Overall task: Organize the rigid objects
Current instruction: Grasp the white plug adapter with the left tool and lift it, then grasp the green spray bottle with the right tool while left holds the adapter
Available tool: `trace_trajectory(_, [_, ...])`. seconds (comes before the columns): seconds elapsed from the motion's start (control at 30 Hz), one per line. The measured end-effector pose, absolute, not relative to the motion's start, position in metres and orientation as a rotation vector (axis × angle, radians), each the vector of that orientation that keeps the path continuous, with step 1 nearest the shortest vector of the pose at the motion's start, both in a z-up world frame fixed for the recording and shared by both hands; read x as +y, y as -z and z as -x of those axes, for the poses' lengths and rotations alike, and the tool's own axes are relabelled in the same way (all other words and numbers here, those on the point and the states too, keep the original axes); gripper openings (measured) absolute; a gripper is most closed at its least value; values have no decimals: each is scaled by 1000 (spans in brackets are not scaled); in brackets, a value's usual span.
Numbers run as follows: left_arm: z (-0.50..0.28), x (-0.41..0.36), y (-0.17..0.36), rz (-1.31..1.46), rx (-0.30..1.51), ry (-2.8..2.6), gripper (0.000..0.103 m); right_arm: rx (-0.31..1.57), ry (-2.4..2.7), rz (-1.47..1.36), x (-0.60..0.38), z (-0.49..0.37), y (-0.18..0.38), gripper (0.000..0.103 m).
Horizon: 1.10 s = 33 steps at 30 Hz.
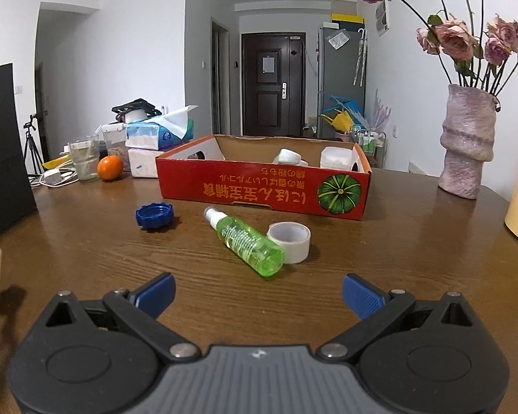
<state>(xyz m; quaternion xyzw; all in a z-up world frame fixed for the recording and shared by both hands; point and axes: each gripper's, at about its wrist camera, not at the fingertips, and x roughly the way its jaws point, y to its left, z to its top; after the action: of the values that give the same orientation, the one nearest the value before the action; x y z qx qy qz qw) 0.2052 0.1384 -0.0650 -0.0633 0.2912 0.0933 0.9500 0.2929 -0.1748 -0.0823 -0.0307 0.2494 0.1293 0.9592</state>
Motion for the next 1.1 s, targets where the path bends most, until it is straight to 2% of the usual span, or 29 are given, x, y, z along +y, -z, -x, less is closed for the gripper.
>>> trace_trajectory(0.23, [-214,130,47,137,547,-176,39,510,-268,64,-168,-315,84,101])
trace_trajectory(0.43, [-226,124,38,160,520,-171,39,512,-299,69,-162,-332,88,92])
trace_trajectory(0.57, [-237,120,36,171,513,-168,39,516,-324,96,-155,-343,90,73])
trace_trajectory(0.97, [-279,111,37,200,494,-204,39,506,-332,111,-139,-389,91,68])
trace_trajectory(1.1, [-291,113,42,217,494,-201,39,535,-353,122,-134,-405,94,58])
